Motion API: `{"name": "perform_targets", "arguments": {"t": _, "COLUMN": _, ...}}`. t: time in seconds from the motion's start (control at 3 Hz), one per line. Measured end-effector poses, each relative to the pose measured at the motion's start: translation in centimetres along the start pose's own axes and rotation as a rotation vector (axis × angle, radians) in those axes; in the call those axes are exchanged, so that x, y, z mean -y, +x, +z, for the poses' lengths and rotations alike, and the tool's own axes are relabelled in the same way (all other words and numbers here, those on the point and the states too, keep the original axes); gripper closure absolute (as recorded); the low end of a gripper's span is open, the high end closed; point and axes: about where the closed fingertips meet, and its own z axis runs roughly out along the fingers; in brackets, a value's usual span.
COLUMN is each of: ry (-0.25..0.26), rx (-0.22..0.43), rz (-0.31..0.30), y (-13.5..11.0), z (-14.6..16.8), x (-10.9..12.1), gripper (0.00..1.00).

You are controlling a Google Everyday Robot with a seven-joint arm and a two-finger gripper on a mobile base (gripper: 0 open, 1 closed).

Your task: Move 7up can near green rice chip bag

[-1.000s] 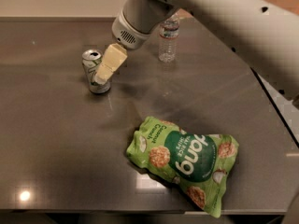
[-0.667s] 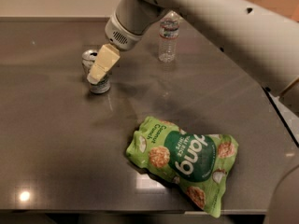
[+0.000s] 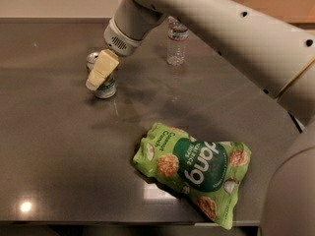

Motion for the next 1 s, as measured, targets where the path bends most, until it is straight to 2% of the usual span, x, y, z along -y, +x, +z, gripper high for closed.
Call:
{"name": "perform_targets", "arguments": {"t": 0.33, "ry": -0.009, "rx": -0.005, "rz": 0.0, "y": -0.04, "z": 0.79, "x": 0.1, "gripper": 0.17}}
{"name": "perform_targets", "arguments": {"t": 1.0, "ry": -0.025, "rx": 0.002, "rz": 0.01, "y": -0.29, "z": 0.91, "x": 0.41, "gripper": 0.64}}
